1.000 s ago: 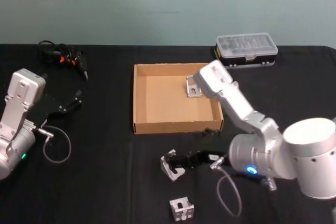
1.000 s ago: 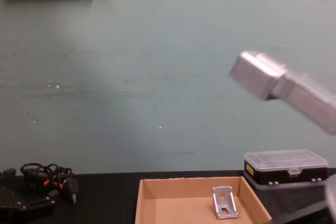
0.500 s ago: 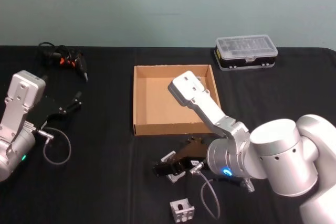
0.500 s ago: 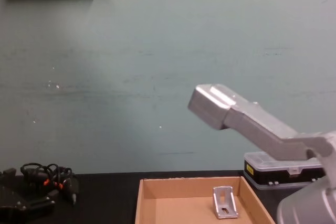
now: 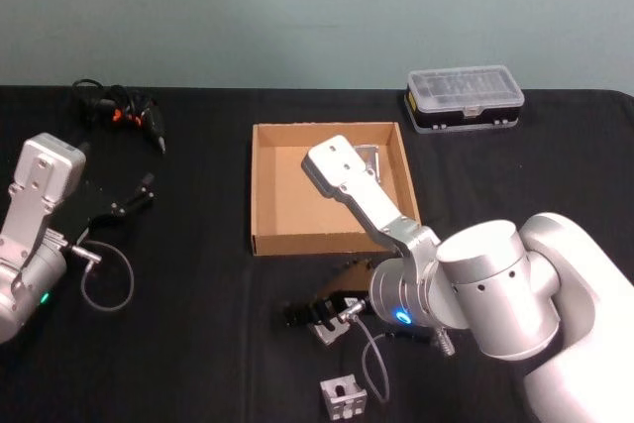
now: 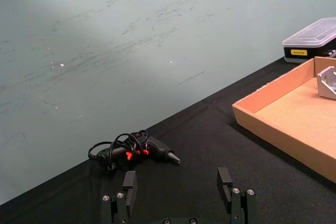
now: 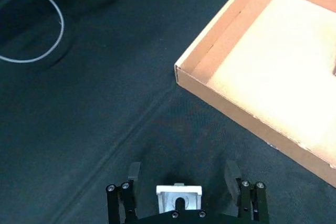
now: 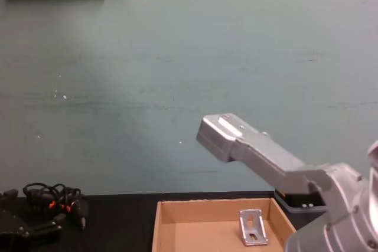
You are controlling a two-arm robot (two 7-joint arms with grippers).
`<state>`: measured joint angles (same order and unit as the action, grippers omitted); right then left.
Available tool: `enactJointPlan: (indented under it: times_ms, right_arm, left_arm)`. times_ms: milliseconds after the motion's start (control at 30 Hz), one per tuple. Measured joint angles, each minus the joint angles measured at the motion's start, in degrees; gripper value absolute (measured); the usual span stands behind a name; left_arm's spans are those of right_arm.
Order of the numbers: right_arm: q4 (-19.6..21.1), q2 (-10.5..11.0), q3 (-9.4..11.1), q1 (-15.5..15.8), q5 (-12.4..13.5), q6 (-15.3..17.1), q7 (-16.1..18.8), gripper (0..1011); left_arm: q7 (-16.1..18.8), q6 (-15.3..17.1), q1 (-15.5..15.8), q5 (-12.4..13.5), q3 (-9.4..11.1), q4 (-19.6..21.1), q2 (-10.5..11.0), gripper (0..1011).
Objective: Use one hand to pick up the angle iron from the table and place it into the box.
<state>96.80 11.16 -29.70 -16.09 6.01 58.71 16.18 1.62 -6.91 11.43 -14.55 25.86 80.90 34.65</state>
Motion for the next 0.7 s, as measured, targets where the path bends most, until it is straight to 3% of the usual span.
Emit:
enactJointPlan:
  times_ms: [267,700]
  right_arm:
    - [-2.0,-1.3,0.0,-0.5,-1.1,-0.4,0.0,1004]
    - [-2.0,-1.5,0.2,-0.3,-1.4,-0.5,0.4,987]
  left_arm:
    - [0.0,0.0,0.0,0.0,0.0,0.0,0.0,1000]
    - [0.0,0.0,0.0,0.0,0.0,0.0,0.0,1000]
